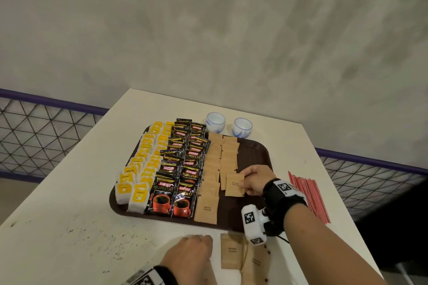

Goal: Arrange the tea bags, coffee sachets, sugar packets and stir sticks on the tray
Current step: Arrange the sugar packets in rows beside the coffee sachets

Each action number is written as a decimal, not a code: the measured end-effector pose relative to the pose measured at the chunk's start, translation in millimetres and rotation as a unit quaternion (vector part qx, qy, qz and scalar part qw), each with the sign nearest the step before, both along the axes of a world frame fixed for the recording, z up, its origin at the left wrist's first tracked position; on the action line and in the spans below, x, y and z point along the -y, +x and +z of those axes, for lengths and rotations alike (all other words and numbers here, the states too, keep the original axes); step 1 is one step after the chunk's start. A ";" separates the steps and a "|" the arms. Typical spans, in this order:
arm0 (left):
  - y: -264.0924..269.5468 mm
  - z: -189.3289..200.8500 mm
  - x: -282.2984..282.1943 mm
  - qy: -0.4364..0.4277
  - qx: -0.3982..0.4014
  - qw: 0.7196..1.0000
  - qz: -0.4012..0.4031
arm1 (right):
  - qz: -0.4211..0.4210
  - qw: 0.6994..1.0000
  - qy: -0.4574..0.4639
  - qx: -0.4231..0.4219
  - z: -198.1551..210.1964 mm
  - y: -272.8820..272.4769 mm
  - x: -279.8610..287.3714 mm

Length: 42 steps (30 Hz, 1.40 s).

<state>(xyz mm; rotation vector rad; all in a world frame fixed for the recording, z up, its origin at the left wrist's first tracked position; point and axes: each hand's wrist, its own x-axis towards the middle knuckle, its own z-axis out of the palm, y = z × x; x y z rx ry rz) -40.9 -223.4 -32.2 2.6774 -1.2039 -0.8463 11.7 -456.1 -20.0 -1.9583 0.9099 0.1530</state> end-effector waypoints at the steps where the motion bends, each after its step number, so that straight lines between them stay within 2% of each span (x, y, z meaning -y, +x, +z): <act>1: 1.4 -1.4 0.8 0.001 -0.003 1.000 -0.003 | 0.004 1.000 -0.014 -0.005 -0.4 4.2 -0.8; 4: 3.0 -0.5 -2.5 -0.019 -0.023 1.000 0.004 | 0.008 0.998 -0.060 -0.018 -3.0 16.1 -1.3; 7: 4.8 0.1 -7.9 -0.100 -0.017 0.994 0.032 | 0.014 0.994 -0.102 -0.024 -7.7 21.6 -0.8; 11: 18.0 5.3 -10.0 -0.240 -0.053 0.967 0.073 | 0.025 0.994 -0.106 -0.022 -14.6 18.2 -0.7; 14: 33.6 17.3 -9.1 -0.314 -0.058 0.941 0.110 | 0.051 0.990 -0.127 0.028 1.3 2.5 -9.5; 16: 43.7 26.9 -6.6 -0.368 -0.055 0.917 0.140 | 0.118 0.987 -0.071 0.079 21.3 -19.2 -23.1; 17: 48.3 31.0 -4.7 -0.391 -0.057 0.906 0.153 | 0.169 0.981 -0.010 0.097 31.6 -33.4 -32.1; 19: 54.7 38.5 -0.4 -0.424 -0.078 0.885 0.176 | 0.253 0.955 0.102 0.114 46.6 -60.0 -48.7; 20: 56.2 41.3 1.9 -0.432 -0.088 0.879 0.180 | 0.266 0.948 0.126 0.119 51.0 -70.2 -54.9; 21: 56.4 43.4 4.4 -0.438 -0.092 0.876 0.178 | 0.262 0.949 0.124 0.127 52.7 -77.9 -59.1; 24: 50.0 44.5 9.8 -0.448 -0.081 0.872 0.182 | 0.201 0.969 0.037 0.137 47.1 -83.0 -50.7; 26: 38.5 40.6 7.4 -0.429 -0.057 0.880 0.193 | 0.139 0.981 0.025 0.129 40.4 -75.6 -32.3; 27: 30.8 36.4 5.1 -0.401 -0.044 0.896 0.185 | 0.095 0.987 0.039 0.121 36.7 -70.1 -23.1; 30: 6.5 23.8 1.2 -0.274 -0.019 0.958 0.084 | -0.020 0.991 0.107 0.083 27.1 -52.3 -10.2; 32: -7.4 7.5 7.8 -0.182 0.013 0.983 -0.005 | -0.046 0.989 0.131 0.043 20.6 -39.9 -13.7; 34: -19.3 -3.5 15.0 -0.144 0.068 0.987 -0.035 | -0.031 0.996 0.080 -0.012 11.4 -28.5 -17.2; 38: -35.9 -17.4 18.5 -0.069 0.083 0.993 -0.040 | -0.018 0.996 -0.034 -0.084 -4.0 -14.1 -18.0; 42: -35.5 -21.6 25.4 -0.067 0.139 0.988 -0.018 | -0.003 0.989 -0.098 -0.112 -9.7 -9.4 -18.7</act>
